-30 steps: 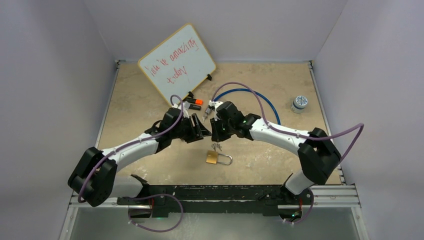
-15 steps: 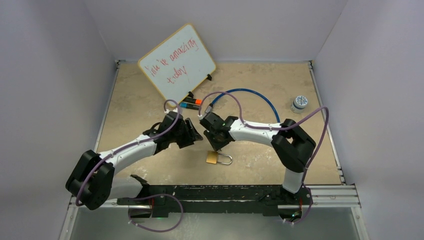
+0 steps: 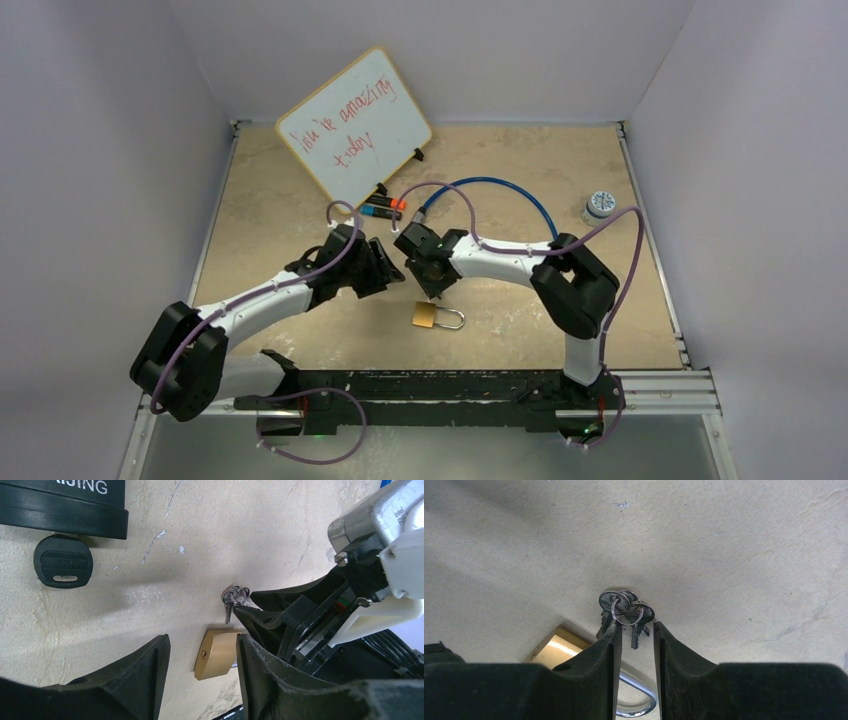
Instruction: Unlock with the key
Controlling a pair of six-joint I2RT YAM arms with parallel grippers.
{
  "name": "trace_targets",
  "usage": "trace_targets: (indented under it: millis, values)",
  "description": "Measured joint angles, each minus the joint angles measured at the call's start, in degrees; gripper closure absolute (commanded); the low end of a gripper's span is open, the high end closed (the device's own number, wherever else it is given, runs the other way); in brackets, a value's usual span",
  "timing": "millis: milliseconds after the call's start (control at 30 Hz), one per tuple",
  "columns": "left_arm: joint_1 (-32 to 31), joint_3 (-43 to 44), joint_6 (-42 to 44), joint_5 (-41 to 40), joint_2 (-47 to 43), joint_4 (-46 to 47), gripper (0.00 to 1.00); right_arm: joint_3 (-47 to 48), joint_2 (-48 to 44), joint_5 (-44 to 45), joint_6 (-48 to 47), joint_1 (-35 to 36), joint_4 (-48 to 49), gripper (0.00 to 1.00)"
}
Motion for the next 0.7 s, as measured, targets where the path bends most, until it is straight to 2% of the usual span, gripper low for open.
trace_targets:
  millis: [200, 367, 700]
  values:
    - [0.0, 0.0, -0.74, 0.0, 0.0, 0.0, 0.48, 1.55, 1.46, -1.88, -0.81, -0.26, 0.68, 0.7]
    - [0.0, 0.0, -0.83, 0.0, -0.09, -0.02, 0.48, 1.86, 1.79, -4.24, -0.66, -1.14, 1.64, 0.86]
    - [0.0, 0.0, -0.83, 0.04, -0.33, 0.04, 0.48, 1.73, 1.66, -5.86, 3.67, -2.84, 4.0, 1.0]
